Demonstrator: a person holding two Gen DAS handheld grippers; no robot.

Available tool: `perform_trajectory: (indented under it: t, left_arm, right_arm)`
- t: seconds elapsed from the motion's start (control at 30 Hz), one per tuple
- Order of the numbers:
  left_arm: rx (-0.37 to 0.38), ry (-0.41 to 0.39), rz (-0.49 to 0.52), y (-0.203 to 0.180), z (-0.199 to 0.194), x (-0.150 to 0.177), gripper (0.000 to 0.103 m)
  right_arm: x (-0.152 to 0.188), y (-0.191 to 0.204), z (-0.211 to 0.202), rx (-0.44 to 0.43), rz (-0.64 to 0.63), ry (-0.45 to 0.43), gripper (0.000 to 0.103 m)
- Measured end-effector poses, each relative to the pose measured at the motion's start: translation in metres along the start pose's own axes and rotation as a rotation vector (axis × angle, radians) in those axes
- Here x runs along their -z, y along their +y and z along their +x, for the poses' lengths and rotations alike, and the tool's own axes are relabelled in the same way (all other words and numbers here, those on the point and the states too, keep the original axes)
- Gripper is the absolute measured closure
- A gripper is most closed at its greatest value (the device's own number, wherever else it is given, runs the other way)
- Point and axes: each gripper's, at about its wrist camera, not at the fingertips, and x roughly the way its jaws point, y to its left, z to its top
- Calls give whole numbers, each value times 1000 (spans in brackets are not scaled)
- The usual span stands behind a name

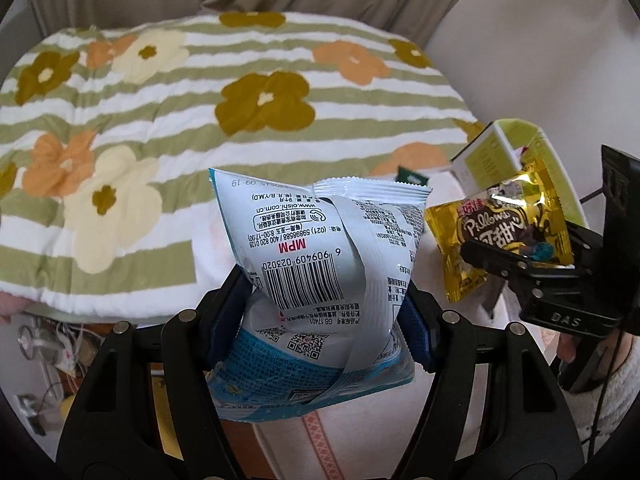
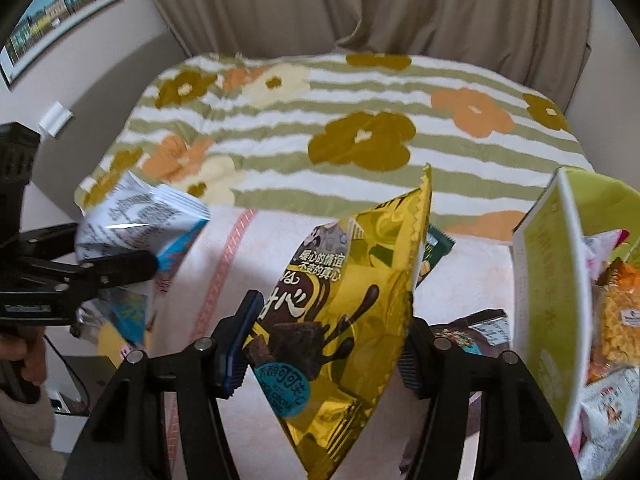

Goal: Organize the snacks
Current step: 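Carry both bags into the yellow-green box and open the left tool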

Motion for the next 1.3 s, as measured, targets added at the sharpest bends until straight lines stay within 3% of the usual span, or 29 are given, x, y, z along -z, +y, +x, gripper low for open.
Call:
perform_trajectory:
  t: [0.33, 0.67, 0.97, 1.2, 1.3]
  left_arm:
    - [10, -105, 16, -82, -30, -20, 37]
    - [49, -147, 50, -225, -10, -35, 37]
    - [60, -72, 55, -326, 58, -47, 37]
    - [9, -17, 88, -365, 91, -56, 36]
    - [-37, -9, 115, -373, 98, -56, 28]
  right_arm:
    - [9, -53, -81, -19, 47, -115, 47]
    - [32, -160, -157, 17, 41, -195, 47]
    - [57, -244, -181, 98, 30, -173, 47]
    - [69, -284, -180, 101, 69, -149, 47]
    - [73, -294, -180, 111, 85, -145, 47]
